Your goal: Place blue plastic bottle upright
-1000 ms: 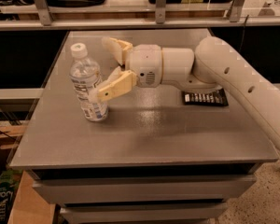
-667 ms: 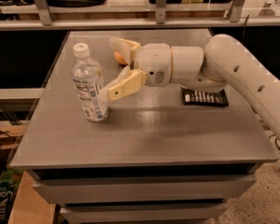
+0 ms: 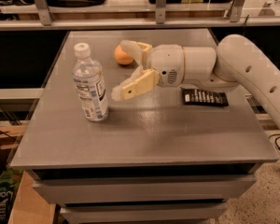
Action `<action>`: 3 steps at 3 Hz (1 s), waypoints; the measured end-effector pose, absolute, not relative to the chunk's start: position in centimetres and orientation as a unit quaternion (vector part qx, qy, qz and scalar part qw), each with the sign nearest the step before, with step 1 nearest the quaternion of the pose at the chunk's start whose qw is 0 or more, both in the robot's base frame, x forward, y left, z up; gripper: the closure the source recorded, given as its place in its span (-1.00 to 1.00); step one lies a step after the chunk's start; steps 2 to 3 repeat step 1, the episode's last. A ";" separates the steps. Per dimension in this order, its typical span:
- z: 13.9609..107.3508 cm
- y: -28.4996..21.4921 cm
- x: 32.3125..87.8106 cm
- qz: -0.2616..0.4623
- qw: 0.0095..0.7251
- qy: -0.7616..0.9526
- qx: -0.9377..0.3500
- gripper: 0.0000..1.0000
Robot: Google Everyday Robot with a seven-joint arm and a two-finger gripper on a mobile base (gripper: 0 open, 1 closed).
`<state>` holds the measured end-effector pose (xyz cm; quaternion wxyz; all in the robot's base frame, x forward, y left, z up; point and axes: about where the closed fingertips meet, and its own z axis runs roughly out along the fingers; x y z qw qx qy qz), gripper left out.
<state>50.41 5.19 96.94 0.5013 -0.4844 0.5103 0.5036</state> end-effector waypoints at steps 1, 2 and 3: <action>96.7 4.7 50.6 0.505 0.498 0.514 -0.483 -1.00; 96.7 4.7 50.6 0.505 0.498 0.514 -0.483 -1.00; 96.7 4.7 50.6 0.505 0.498 0.514 -0.483 -1.00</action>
Offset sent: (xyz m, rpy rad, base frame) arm 0.0000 0.0000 0.0000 0.0000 0.0000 0.0000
